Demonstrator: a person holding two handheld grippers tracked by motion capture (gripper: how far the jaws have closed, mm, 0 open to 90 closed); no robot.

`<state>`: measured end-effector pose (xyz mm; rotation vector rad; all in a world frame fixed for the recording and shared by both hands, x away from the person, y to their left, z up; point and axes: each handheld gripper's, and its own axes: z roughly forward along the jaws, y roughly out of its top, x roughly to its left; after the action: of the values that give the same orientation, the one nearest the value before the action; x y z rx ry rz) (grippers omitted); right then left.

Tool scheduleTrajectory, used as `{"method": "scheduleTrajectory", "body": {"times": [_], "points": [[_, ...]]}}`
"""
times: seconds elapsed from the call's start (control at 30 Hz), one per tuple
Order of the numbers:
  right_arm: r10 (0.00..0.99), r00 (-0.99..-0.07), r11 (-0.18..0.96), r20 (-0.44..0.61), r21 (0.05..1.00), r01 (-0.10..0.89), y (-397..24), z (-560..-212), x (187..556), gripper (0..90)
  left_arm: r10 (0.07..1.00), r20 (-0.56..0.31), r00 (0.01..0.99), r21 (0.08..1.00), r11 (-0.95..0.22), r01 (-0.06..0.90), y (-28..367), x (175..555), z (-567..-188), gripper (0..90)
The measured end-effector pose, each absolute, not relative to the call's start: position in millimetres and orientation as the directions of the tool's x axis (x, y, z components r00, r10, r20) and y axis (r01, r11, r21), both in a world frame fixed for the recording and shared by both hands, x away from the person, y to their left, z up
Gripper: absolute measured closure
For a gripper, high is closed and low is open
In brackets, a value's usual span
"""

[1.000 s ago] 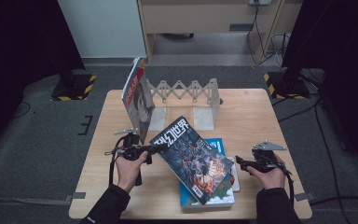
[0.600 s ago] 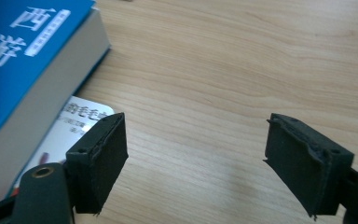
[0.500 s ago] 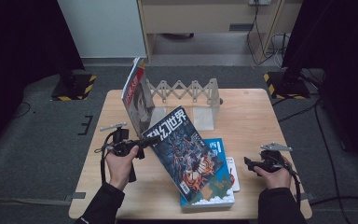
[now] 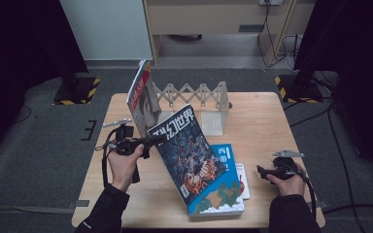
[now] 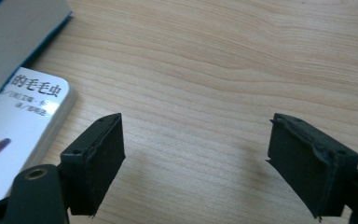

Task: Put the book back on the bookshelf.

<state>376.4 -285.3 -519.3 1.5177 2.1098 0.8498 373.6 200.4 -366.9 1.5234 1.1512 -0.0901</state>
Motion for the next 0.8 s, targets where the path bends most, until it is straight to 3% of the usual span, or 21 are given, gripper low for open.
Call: {"method": "scheduleTrajectory", "body": {"times": [0.43,0.8], "points": [[0.944,-0.331,0.239,0.019,0.654,0.718,-288,-528,379,14.2,0.614,-0.565,0.55,0.773,0.162,0.613,204,375,-329,81.9],[0.939,-0.343,0.252,0.007,0.664,0.704,-285,-533,378,7.0,0.726,-0.446,0.524,0.843,0.144,0.519,223,374,-298,81.9]]}}
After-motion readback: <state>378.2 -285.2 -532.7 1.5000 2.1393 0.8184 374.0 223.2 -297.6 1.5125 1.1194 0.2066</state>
